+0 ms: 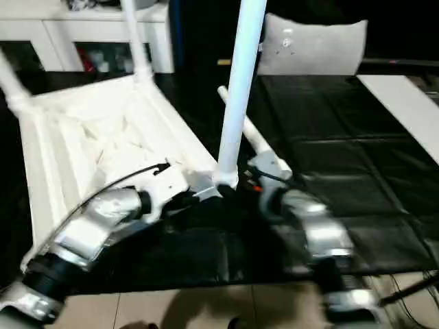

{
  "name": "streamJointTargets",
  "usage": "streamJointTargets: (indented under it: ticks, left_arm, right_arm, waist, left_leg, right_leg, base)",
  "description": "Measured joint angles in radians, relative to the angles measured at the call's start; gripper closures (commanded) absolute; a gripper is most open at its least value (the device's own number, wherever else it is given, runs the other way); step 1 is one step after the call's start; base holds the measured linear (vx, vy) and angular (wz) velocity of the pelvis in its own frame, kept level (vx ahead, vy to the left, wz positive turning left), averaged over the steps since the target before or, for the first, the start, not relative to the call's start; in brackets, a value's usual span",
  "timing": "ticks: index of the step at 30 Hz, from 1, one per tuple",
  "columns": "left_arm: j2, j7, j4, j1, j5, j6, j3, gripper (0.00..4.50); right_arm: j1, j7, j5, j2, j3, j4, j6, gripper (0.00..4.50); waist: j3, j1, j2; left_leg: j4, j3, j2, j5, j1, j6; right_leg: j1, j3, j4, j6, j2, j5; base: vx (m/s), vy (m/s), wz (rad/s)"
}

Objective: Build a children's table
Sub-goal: Rotate leg to tighten

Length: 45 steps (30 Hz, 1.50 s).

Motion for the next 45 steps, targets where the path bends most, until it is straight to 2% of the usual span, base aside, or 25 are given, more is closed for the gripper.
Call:
streamJointTargets:
  ticks: [3, 8, 12, 19, 20, 23, 25, 30, 31, 34, 37, 42, 45]
  left_arm:
    - [0.024, -0.046, 0.009, -0.002, -0.002, -0.042, -0.001, 4.50]
    - [0.073, -0.136, 0.013, -0.003, -0.018, -0.103, -0.017, 4.50]
    - [0.089, -0.188, 0.014, -0.004, -0.019, -0.141, -0.035, 4.50]
    - [0.096, -0.211, 0.014, -0.004, -0.019, -0.158, -0.040, 4.50]
    - [0.098, -0.212, 0.014, -0.004, -0.019, -0.159, -0.041, 4.50]
    - [0.099, -0.215, 0.014, -0.004, -0.019, -0.165, -0.041, 4.50]
    - [0.099, -0.219, 0.014, -0.004, -0.019, -0.168, -0.041, 4.50]
    - [0.099, -0.222, 0.015, -0.004, -0.018, -0.169, -0.041, 4.50]
    - [0.099, -0.222, 0.015, -0.004, -0.018, -0.169, -0.041, 4.50]
    - [0.100, -0.222, 0.016, -0.004, -0.018, -0.169, -0.040, 4.50]
    - [0.100, -0.228, 0.017, -0.004, -0.018, -0.170, -0.040, 4.50]
    - [0.102, -0.236, 0.018, -0.003, -0.020, -0.170, -0.040, 4.50]
    - [0.089, -0.233, 0.012, 0.001, -0.035, -0.135, -0.032, 4.50]
  right_arm:
    - [-0.003, 0.070, 0.005, -0.030, 0.011, -0.010, -0.018, 0.01]
    - [-0.024, 0.197, 0.029, -0.072, 0.038, -0.006, -0.037, 0.01]
    - [-0.054, 0.240, 0.020, -0.075, 0.060, 0.012, -0.096, 0.01]
    - [-0.070, 0.287, 0.013, -0.063, 0.087, 0.049, -0.133, 0.01]
    - [-0.073, 0.293, 0.013, -0.060, 0.089, 0.059, -0.134, 0.29]
    - [-0.078, 0.300, 0.013, -0.044, 0.103, 0.081, -0.137, 0.42]
    - [-0.087, 0.309, 0.013, -0.033, 0.109, 0.102, -0.138, 0.72]
    - [-0.094, 0.318, 0.015, -0.027, 0.112, 0.122, -0.140, 1.00]
    - [-0.098, 0.319, 0.017, -0.024, 0.112, 0.129, -0.140, 1.21]
    - [-0.107, 0.323, 0.020, -0.012, 0.112, 0.142, -0.140, 1.33]
    - [-0.108, 0.331, 0.023, -0.010, 0.112, 0.147, -0.139, 1.66]
    - [-0.095, 0.332, 0.035, -0.007, 0.107, 0.138, -0.125, 1.76]
    - [-0.064, 0.297, 0.040, 0.017, 0.088, 0.094, -0.085, 1.78]
  waist:
    - [0.000, 0.008, -0.001]
    - [0.000, 0.019, -0.001]
    - [-0.001, 0.035, -0.006]
    - [-0.002, 0.035, -0.009]
    - [-0.002, 0.035, -0.009]
    - [-0.002, 0.035, -0.009]
    - [-0.002, 0.036, -0.009]
    - [-0.002, 0.037, -0.009]
    - [-0.002, 0.037, -0.009]
    - [-0.002, 0.037, -0.009]
    - [-0.002, 0.037, -0.009]
    - [-0.002, 0.037, -0.009]
    - [-0.002, 0.036, -0.009]
  left_leg:
    - [0.000, 0.001, 0.000, 0.000, -0.001, 0.000]
    - [0.000, 0.001, 0.001, 0.000, 0.000, 0.000]
    - [0.002, 0.002, 0.001, -0.001, 0.001, -0.002]
    - [0.005, 0.002, 0.001, -0.001, 0.001, -0.002]
    - [0.005, 0.002, 0.001, -0.001, 0.001, -0.002]
    - [0.005, 0.002, 0.001, -0.001, 0.001, -0.002]
    - [0.005, 0.002, 0.001, -0.001, 0.001, -0.002]
    - [0.005, 0.002, 0.001, -0.001, 0.001, -0.001]
    - [0.005, 0.002, 0.001, -0.001, 0.001, -0.001]
    - [0.006, 0.002, 0.001, -0.001, 0.001, -0.002]
    - [0.008, 0.001, 0.001, -0.001, 0.001, -0.002]
    - [0.010, 0.001, 0.002, -0.001, 0.001, -0.002]
    - [0.010, 0.001, 0.002, -0.001, 0.002, -0.002]
  right_leg:
    - [-0.004, 0.000, 0.008, -0.002, 0.000, -0.005]
    - [-0.004, 0.000, 0.009, -0.002, 0.001, -0.005]
    - [-0.002, 0.000, 0.009, -0.003, 0.000, -0.005]
    - [0.000, 0.001, 0.010, -0.004, -0.001, -0.004]
    - [0.000, 0.001, 0.010, -0.004, -0.001, -0.004]
    - [0.000, 0.000, 0.011, -0.004, -0.001, -0.005]
    - [-0.001, 0.000, 0.012, -0.004, -0.001, -0.005]
    - [-0.001, 0.000, 0.012, -0.004, -0.001, -0.005]
    - [-0.001, 0.000, 0.013, -0.004, -0.001, -0.005]
    - [-0.001, 0.000, 0.015, -0.004, -0.001, -0.005]
    - [-0.001, 0.001, 0.015, -0.004, -0.001, -0.005]
    - [0.000, 0.001, 0.017, -0.004, -0.001, -0.005]
    - [0.000, 0.001, 0.017, -0.004, -0.001, -0.005]
  base:
    - [0.000, 0.000, 0.00]
    - [0.000, 0.000, 0.00]
    - [0.000, 0.000, 0.00]
    - [0.000, 0.000, 0.00]
    - [0.000, 0.000, 0.00]
    - [0.000, 0.000, 0.00]
    - [0.000, 0.000, 0.00]
    - [0.000, 0.000, 0.00]
    - [0.000, 0.000, 0.00]
    - [0.000, 0.000, 0.00]
    - [0.000, 0.000, 0.00]
    - [0.000, 0.000, 0.00]
    - [0.000, 0.000, 0.00]
